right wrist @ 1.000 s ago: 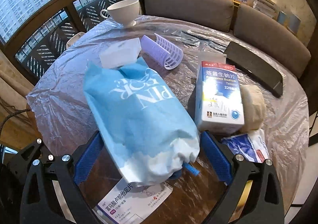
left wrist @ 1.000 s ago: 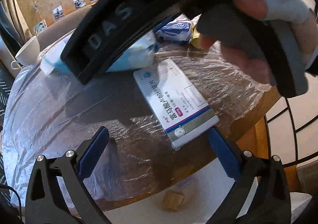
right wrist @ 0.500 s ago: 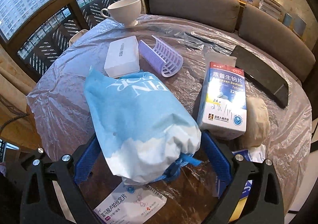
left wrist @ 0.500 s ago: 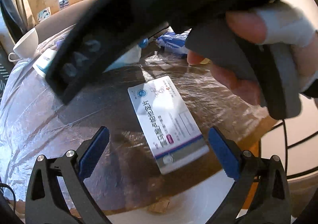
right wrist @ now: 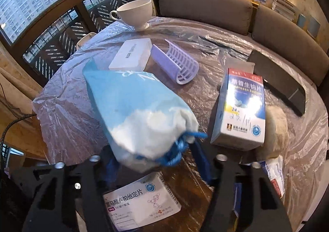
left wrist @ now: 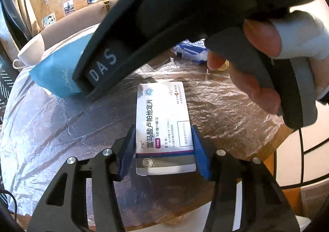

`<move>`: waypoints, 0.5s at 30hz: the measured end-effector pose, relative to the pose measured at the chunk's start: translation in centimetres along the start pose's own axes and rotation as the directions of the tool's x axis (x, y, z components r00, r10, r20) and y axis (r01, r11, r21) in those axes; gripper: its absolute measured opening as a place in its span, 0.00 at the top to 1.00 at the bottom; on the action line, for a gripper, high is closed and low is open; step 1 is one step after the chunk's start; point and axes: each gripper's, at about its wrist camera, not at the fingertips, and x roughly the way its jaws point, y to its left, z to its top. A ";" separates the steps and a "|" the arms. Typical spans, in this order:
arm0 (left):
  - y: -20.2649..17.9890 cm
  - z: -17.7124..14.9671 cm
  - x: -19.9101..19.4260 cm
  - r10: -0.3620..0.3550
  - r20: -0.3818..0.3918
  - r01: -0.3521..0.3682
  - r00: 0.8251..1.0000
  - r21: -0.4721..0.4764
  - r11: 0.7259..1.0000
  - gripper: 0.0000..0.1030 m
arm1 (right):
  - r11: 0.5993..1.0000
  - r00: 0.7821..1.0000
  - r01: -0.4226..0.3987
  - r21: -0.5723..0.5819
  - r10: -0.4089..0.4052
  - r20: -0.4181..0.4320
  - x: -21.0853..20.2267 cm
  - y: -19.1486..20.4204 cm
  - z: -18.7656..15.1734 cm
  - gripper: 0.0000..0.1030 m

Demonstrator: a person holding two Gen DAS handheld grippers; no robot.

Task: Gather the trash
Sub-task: 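Grasp the white medicine box with the left tool while the right tool grasps the blue bag, then carry the medicine box and blue bag over the white bin and release both inside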

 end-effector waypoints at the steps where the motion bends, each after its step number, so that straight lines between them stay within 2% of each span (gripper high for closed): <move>1: 0.2 -0.1 -0.1 -0.007 -0.003 0.007 1.000 -0.001 1.000 0.48 | 1.000 1.000 0.003 -0.008 -0.003 0.010 -0.2 0.3 0.0 0.49; 5: 1.2 -1.1 -0.8 -0.043 -0.012 0.042 0.999 -0.039 0.998 0.48 | 1.000 0.999 -0.011 -0.008 0.011 0.038 -1.3 0.6 -0.3 0.57; 8: 2.9 -2.0 -1.4 -0.040 -0.023 0.039 0.999 -0.070 0.997 0.48 | 1.000 0.999 -0.018 -0.014 0.019 0.034 -2.0 0.8 -0.9 0.56; 9: 3.3 -2.4 -1.7 -0.037 -0.025 0.035 0.999 -0.079 0.996 0.48 | 0.999 0.999 -0.006 -0.035 0.007 0.034 -2.2 1.1 -1.1 0.53; 11: 4.4 -2.8 -2.0 -0.035 -0.033 0.031 0.999 -0.104 0.994 0.48 | 0.997 0.999 0.033 -0.069 -0.030 0.044 -2.5 1.6 -1.3 0.23; 13: 5.7 -3.0 -2.3 -0.023 -0.042 0.018 0.999 -0.120 0.993 0.48 | 0.988 0.994 0.096 -0.118 -0.089 0.066 -2.4 2.4 -1.2 0.16; 15: 6.4 -3.4 -2.8 0.004 -0.046 -0.010 0.999 -0.133 0.991 0.48 | 0.976 0.988 0.148 -0.158 -0.139 0.066 -1.9 3.2 -0.8 0.14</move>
